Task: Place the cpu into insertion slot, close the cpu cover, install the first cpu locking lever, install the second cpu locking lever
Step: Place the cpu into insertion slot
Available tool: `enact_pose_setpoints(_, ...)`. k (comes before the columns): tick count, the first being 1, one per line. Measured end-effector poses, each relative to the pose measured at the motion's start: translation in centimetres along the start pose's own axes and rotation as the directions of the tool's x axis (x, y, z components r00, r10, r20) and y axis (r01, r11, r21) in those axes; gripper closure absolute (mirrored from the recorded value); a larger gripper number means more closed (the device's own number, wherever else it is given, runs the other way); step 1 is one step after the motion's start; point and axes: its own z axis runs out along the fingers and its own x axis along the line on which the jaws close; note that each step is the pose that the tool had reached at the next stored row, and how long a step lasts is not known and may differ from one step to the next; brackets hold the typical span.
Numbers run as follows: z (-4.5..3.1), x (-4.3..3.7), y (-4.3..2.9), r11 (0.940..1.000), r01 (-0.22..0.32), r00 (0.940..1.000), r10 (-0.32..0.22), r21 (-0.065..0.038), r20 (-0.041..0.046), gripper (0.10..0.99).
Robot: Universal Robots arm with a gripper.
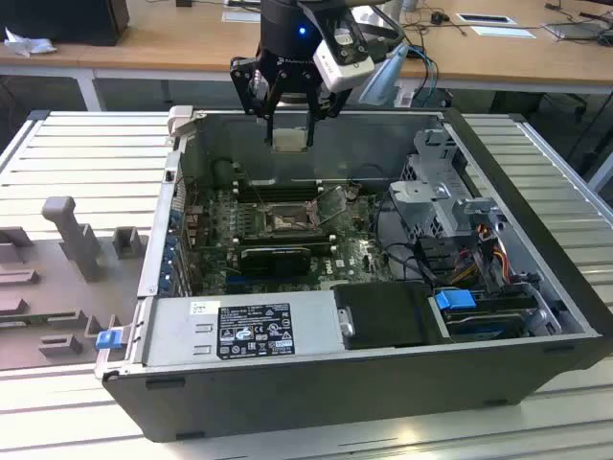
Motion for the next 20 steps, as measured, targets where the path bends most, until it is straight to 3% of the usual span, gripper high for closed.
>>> enact_pose_setpoints(5, 0.10, 0.31, -0.01, 0.9989, -0.047, 0.9989, 0.047, -0.001, 0.0043, 0.553)
enact_pose_setpoints(20, 0.43, 0.31, -0.05, 0.9966, -0.082, 0.9966, 0.082, -0.001, 0.0072, 0.553)
